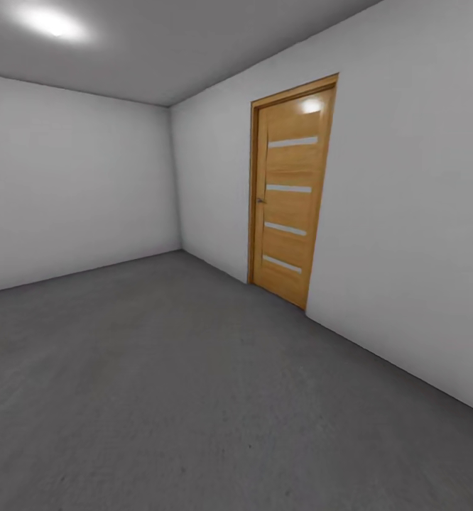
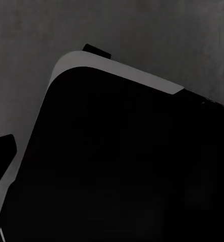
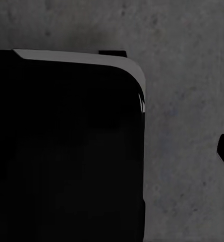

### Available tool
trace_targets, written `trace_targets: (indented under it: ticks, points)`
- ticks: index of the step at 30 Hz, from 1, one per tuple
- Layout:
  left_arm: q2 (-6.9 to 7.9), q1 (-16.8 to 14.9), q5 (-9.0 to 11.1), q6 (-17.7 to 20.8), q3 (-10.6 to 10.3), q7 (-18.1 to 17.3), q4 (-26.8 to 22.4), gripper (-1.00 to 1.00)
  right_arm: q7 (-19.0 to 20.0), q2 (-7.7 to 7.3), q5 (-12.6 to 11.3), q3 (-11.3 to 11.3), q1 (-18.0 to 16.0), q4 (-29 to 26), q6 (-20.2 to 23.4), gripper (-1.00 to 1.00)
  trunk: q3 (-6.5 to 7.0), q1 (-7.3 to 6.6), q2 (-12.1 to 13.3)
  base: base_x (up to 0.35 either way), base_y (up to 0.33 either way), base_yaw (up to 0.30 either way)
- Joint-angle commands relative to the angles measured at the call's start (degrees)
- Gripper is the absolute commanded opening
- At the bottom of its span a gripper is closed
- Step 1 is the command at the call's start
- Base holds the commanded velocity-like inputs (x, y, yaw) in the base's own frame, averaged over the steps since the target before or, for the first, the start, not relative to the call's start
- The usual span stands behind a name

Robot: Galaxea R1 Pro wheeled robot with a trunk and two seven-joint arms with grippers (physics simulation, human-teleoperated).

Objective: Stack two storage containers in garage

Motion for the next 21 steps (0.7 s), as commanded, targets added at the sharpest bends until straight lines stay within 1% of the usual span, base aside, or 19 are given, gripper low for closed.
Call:
trace_targets:
  ticks: [1, 12, 21]
  points:
    - [-0.02, -0.01, 0.04, -0.12, 0.44, -0.11, 0.00, 1.00, -0.07, 0.00, 0.01, 0.04, 0.00, 0.01, -0.22, 1.00, -0.04, 0.03, -0.02, 0.324, 0.000, 0.000]
    - [-0.02, -0.01, 0.04, -0.12, 0.44, -0.11, 0.00, 1.00, -0.07, 0.16, -0.10, -0.05, 0.00, 0.01, -0.33, 1.00, -0.04, 0.03, -0.02, 0.324, 0.000, 0.007]
    - [-0.02, -0.01, 0.04, -0.12, 0.44, -0.11, 0.00, 1.00, -0.07, 0.07, -0.10, -0.03, 0.00, 0.01, -0.33, 1.00, -0.04, 0.03, -0.02, 0.324, 0.000, 0.191]
